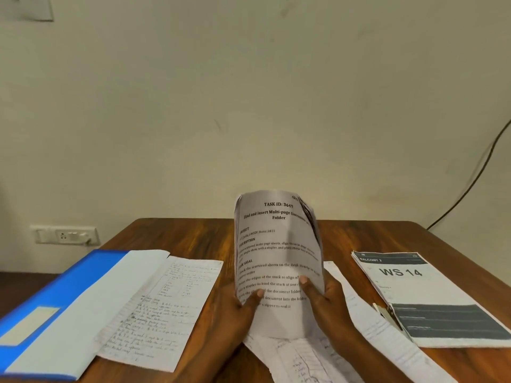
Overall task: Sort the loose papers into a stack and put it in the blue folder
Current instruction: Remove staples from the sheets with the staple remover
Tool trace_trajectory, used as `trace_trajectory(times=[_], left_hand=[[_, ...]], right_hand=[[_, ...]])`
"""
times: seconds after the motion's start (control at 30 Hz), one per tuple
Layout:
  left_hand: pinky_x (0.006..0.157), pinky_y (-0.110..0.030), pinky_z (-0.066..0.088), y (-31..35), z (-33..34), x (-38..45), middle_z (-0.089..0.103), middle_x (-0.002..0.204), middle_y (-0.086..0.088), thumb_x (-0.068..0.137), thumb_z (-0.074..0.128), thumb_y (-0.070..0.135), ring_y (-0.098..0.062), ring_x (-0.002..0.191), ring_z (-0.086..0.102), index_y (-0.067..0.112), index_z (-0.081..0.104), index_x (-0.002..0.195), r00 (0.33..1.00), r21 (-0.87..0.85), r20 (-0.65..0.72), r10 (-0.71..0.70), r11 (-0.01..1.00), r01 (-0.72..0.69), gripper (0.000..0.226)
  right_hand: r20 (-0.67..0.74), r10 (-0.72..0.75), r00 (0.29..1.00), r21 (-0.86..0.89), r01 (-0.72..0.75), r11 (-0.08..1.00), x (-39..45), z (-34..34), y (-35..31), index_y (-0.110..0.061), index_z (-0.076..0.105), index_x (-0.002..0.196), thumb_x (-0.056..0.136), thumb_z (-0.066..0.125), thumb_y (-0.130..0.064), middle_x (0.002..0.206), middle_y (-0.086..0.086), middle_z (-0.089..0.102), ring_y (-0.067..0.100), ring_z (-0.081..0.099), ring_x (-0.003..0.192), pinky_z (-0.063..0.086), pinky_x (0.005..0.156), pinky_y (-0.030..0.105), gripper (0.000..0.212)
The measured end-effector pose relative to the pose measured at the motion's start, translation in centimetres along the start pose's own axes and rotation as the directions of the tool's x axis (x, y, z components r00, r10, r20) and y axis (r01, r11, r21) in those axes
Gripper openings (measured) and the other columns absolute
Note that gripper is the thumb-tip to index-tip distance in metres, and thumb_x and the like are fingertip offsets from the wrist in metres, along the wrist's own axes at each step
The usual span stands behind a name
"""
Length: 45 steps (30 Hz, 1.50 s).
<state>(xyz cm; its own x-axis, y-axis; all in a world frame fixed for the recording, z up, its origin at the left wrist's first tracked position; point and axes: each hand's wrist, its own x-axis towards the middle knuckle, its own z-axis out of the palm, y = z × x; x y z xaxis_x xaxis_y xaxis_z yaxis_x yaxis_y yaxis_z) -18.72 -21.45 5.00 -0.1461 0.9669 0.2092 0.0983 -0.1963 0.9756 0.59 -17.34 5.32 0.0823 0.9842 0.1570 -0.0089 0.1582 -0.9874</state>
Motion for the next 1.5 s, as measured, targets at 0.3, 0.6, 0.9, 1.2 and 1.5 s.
trace_trajectory(times=[0.3,0.6,0.9,1.2,1.5], left_hand=[[0.079,-0.039,0.065,-0.5,-2.1,4.6,0.082,0.104,-0.006,0.092,0.079,0.013,-0.024,0.092,0.080,0.006,0.071,0.118,0.988,-0.048,-0.041,-0.152,0.988,0.150,0.028],[0.099,-0.055,0.058,-0.8,-4.4,7.5,0.078,0.118,-0.014,0.091,0.075,0.001,-0.034,0.108,0.076,0.003,0.064,0.128,0.891,0.042,0.261,-0.371,0.927,0.374,0.039],[0.079,-0.042,0.066,-1.2,-5.7,8.0,0.082,0.106,-0.006,0.084,0.079,-0.007,-0.030,0.095,0.080,0.014,0.062,0.125,0.798,0.230,0.272,-0.538,0.841,0.489,0.049],[0.097,-0.044,0.059,-1.2,-1.7,8.0,0.061,0.140,-0.006,0.064,0.099,0.036,-0.029,0.120,0.066,0.026,0.041,0.145,0.996,0.884,-0.081,0.024,0.464,0.061,0.100],[0.082,-0.030,0.059,-3.1,6.7,8.7,0.079,0.102,0.003,0.100,0.063,0.047,-0.017,0.094,0.076,0.022,0.074,0.110,0.982,0.101,0.185,0.049,0.992,-0.069,0.029]], right_hand=[[0.230,0.096,0.969,-0.006,-0.097,0.995,4.7,-2.7,-1.4,-0.010,0.073,0.116,0.099,0.069,-0.016,0.109,0.008,0.080,0.030,0.078,0.098,0.062,0.082,0.043,0.018],[0.211,0.060,0.976,0.162,-0.096,0.982,9.4,-4.3,-0.3,0.000,0.072,0.112,0.097,0.068,-0.036,0.098,0.022,0.076,0.023,0.066,0.070,0.049,0.057,0.032,0.039],[-0.035,0.109,0.993,0.358,-0.090,0.929,11.2,-2.3,2.9,-0.005,0.069,0.114,0.089,0.079,-0.007,0.108,0.017,0.079,0.039,0.077,0.100,0.059,0.091,0.062,0.027],[-0.126,-0.136,0.983,-0.036,0.132,0.991,10.8,-2.0,5.2,-0.027,0.073,0.097,0.090,0.081,-0.017,0.096,-0.007,0.080,0.017,0.078,0.086,0.066,0.075,0.051,0.014],[0.175,-0.638,0.750,-0.392,0.648,0.653,10.3,-1.5,5.9,-0.016,0.079,0.109,0.086,0.084,-0.022,0.104,-0.007,0.075,0.005,0.070,0.080,0.053,0.061,0.013,0.024]])
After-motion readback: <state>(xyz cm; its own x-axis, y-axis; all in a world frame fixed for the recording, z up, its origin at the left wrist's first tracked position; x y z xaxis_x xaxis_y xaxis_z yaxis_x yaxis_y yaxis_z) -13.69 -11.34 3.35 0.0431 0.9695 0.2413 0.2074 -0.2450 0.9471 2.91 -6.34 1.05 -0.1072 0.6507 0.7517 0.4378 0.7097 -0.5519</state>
